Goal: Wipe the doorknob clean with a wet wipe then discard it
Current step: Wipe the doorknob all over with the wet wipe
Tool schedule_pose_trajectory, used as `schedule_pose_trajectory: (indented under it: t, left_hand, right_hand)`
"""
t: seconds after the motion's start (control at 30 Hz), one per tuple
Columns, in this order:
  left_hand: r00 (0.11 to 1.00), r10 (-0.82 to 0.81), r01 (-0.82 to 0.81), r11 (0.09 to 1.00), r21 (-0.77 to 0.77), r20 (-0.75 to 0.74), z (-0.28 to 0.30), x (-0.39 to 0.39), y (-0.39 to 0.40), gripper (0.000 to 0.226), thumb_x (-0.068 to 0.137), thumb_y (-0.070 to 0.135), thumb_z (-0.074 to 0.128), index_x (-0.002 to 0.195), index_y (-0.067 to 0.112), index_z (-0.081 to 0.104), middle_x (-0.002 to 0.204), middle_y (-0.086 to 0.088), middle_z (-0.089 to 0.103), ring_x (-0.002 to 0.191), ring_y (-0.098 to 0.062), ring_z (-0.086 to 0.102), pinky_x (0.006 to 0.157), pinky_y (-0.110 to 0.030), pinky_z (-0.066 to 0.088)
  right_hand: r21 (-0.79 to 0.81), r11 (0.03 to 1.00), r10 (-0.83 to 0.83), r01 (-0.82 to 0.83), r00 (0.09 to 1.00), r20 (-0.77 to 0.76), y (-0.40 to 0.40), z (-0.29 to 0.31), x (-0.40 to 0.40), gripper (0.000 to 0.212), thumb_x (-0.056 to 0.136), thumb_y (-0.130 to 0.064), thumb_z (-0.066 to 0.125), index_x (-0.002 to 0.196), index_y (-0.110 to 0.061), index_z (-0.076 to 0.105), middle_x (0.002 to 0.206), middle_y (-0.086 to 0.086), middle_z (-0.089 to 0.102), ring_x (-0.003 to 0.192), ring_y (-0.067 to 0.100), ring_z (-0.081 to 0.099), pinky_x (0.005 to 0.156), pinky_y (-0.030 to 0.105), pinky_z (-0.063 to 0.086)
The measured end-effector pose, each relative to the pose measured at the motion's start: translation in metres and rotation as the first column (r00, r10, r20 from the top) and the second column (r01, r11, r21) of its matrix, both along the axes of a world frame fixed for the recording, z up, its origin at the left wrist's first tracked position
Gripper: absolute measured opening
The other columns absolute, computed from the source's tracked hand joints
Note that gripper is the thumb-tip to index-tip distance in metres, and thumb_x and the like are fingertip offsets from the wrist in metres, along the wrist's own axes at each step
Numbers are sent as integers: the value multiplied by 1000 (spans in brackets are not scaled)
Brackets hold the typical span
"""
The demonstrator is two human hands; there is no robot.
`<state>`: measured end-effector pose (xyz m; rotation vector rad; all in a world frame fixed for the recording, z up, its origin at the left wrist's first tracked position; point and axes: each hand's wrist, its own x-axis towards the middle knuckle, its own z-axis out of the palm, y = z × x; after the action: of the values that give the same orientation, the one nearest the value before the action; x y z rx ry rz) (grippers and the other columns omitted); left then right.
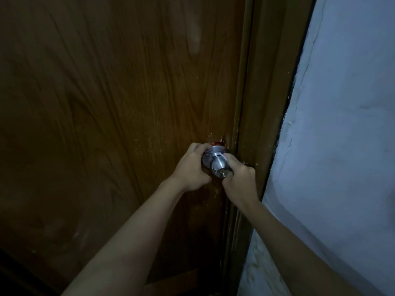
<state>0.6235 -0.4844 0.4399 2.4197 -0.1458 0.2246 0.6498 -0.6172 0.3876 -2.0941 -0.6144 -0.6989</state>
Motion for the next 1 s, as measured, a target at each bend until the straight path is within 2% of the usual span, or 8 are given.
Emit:
schedule_pose_trajectory:
  t: [0.13, 0.37, 0.5, 0.6, 0.7, 0.77, 0.87, 1.0]
  left_hand:
    - [1000, -4, 4, 1000, -5, 7, -1, 0, 0, 85, 65, 1, 74, 138, 10, 32, 136, -4, 34, 122, -20, 41, 97, -23, 38]
    - [1000, 16, -16, 1000, -5, 23, -4, 2, 0, 83, 65, 1, 74, 136, 13, 34, 134, -3, 35, 121, -19, 41, 89, -19, 35]
    - [1000, 18, -17, 1000, -11, 21, -4, 3, 0, 85, 64, 0, 74, 137, 14, 33, 136, -3, 34, 123, -20, 41, 90, -20, 36]
    - [1000, 16, -16, 1000, -10, 25, -5, 2, 0, 84, 64, 0, 73, 137, 13, 33, 136, -3, 34, 124, -20, 40, 90, -20, 36]
    - [999, -1, 2, 1000, -25, 34, -5, 0, 1, 81, 67, 2, 72, 137, 12, 33, 136, -5, 34, 123, -20, 40, 93, -21, 36]
    - [999, -14, 15, 999, -42, 29, -4, -1, 1, 81, 67, 2, 72, 137, 11, 33, 136, -6, 34, 123, -20, 40, 95, -22, 37]
    - [999, -28, 29, 998, -52, 15, -2, -2, 2, 83, 66, -2, 71, 138, 10, 32, 136, -6, 34, 123, -19, 39, 94, -22, 38]
    - [999, -43, 43, 998, -39, -5, -1, -2, 6, 85, 66, -3, 71, 139, 10, 30, 137, -6, 34, 124, -20, 39, 98, -25, 39]
  right_hand:
    - [-84, 996, 28, -22, 997, 73, 2, 2, -3, 36, 80, 1, 45, 114, 2, 60, 113, 18, 66, 106, 27, 62, 91, 30, 52]
    - [289, 955, 99, 62, 855, -509, 0, -6, -17, 17, 89, -4, 48, 92, -7, 64, 67, 0, 58, 58, 9, 53, 43, 9, 35]
    - [360, 923, 36, 132, 905, -424, 9, -7, -27, 47, 87, 5, 44, 132, -10, 47, 102, 16, 66, 84, 25, 63, 60, 9, 42]
    - [405, 907, 97, 115, 878, -468, 11, -5, -24, 48, 84, 8, 44, 124, -17, 55, 101, 17, 67, 91, 28, 63, 65, 16, 44]
    - [762, 619, 511, 188, 641, -573, 12, 2, -27, 34, 77, 16, 47, 86, -10, 67, 97, 26, 65, 96, 34, 63, 85, 33, 50]
    - [883, 372, 727, 287, 501, -470, 9, 5, -23, 32, 77, 21, 42, 93, 2, 63, 105, 25, 62, 102, 32, 61, 93, 37, 48]
    - [923, 143, 871, 357, 398, -288, 7, 7, -15, 48, 77, 20, 37, 123, 9, 44, 125, 26, 52, 111, 30, 58, 90, 36, 50]
    - [883, -66, 952, 466, 295, -85, 5, 9, -17, 37, 74, 19, 35, 109, 9, 44, 114, 35, 54, 106, 36, 60, 87, 42, 54]
